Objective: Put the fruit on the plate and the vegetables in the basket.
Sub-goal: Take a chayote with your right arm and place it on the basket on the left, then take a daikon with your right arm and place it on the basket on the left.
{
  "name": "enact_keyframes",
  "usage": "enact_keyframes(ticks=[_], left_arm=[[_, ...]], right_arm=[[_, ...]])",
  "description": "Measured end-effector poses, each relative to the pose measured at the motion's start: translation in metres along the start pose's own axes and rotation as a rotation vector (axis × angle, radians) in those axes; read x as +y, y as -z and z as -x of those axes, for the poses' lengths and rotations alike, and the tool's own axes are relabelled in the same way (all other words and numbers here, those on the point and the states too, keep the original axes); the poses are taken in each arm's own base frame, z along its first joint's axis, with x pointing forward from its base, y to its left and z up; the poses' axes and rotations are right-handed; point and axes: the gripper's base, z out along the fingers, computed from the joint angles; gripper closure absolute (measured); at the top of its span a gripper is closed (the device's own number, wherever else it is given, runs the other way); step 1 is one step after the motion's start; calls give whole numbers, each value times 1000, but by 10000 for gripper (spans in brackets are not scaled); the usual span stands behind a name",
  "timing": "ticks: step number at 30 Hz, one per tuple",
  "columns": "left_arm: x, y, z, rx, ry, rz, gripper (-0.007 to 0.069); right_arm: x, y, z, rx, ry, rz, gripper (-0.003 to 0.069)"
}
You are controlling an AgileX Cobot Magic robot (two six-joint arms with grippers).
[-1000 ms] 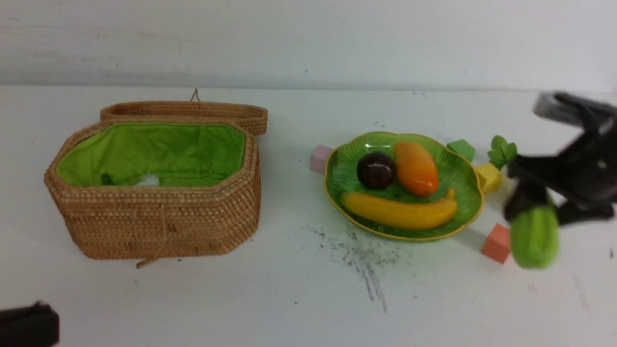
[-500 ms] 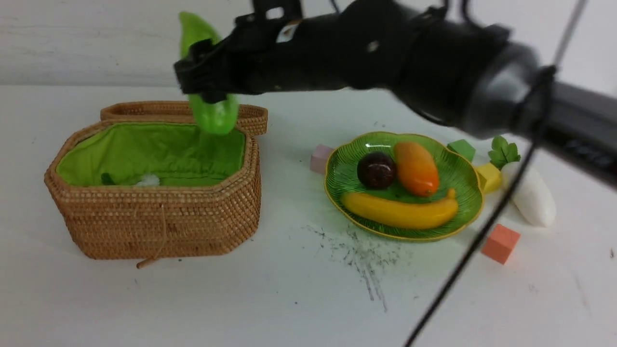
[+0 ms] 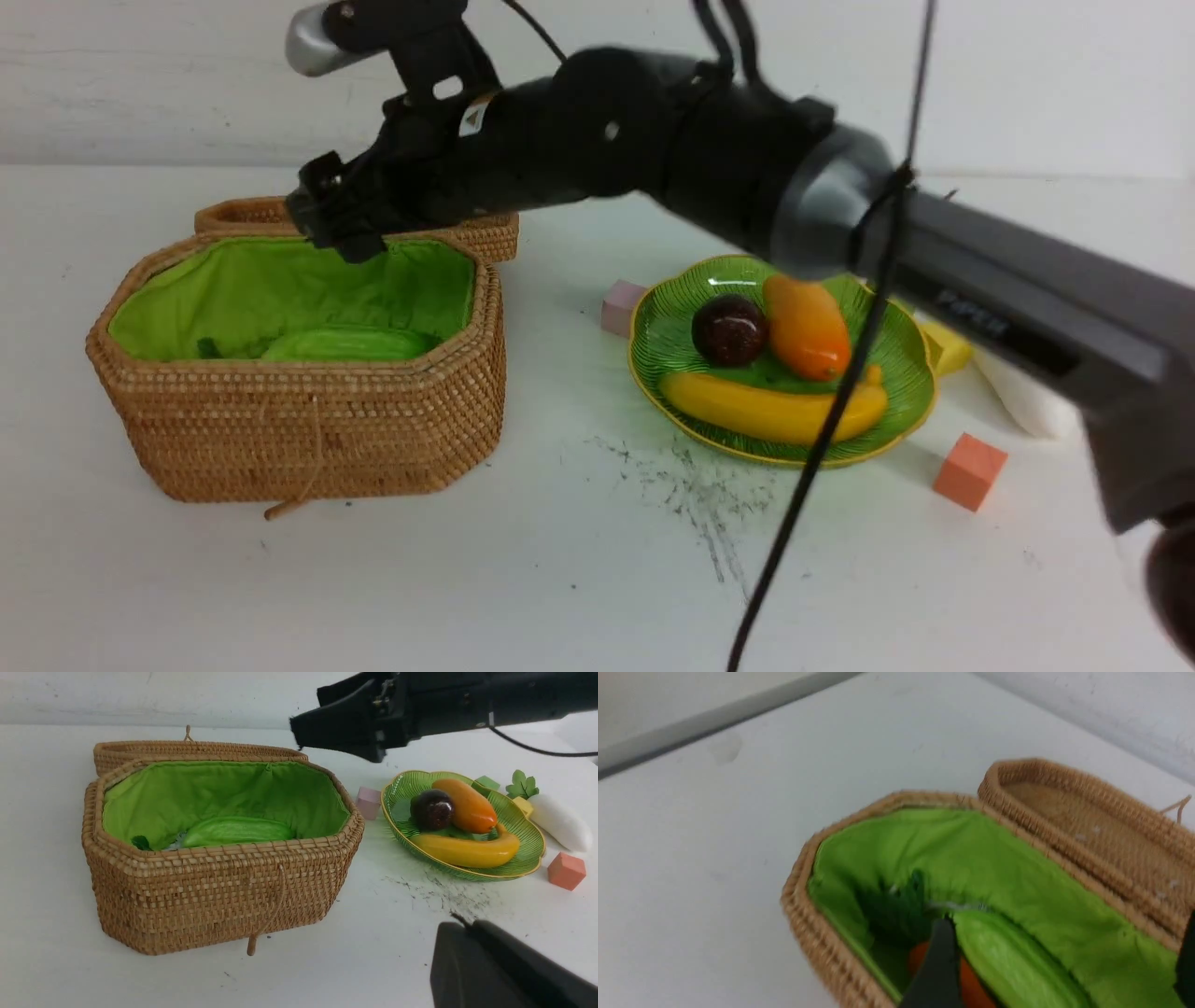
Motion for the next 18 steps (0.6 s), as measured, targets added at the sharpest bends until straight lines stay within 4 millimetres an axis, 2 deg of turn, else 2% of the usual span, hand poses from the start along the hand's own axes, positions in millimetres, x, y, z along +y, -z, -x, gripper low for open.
enact_keyframes(ticks=[3,4,5,7,9,11,13,14,15,18], left_arm=[[-3,0,-1,10,-18,-28,623],[-3,0,-1,10,-26,-31,623],[-6,0,-2,18,-38,-68,623],[-10,1,-2,22,-54,-111,623],[-16,1,-3,23,-70,-176,623],[-21,3,-2,15,-78,-236,621],[-25,4,-1,5,-80,-283,621],[-26,4,-1,4,-80,-288,621],[-29,5,0,-8,-81,-328,621],[-32,6,0,-11,-80,-358,621]], right_arm=[[-6,63,20,153,31,18,238],[-7,75,22,183,36,15,263],[-16,102,25,258,26,-16,372],[-26,128,24,349,21,-58,471],[-45,154,22,420,6,-146,620],[-64,167,15,454,-33,-225,667],[-87,182,5,485,-102,-320,675],[-90,185,4,488,-107,-336,675],[-114,200,-13,534,-201,-431,675],[-151,221,-43,595,-349,-563,667]])
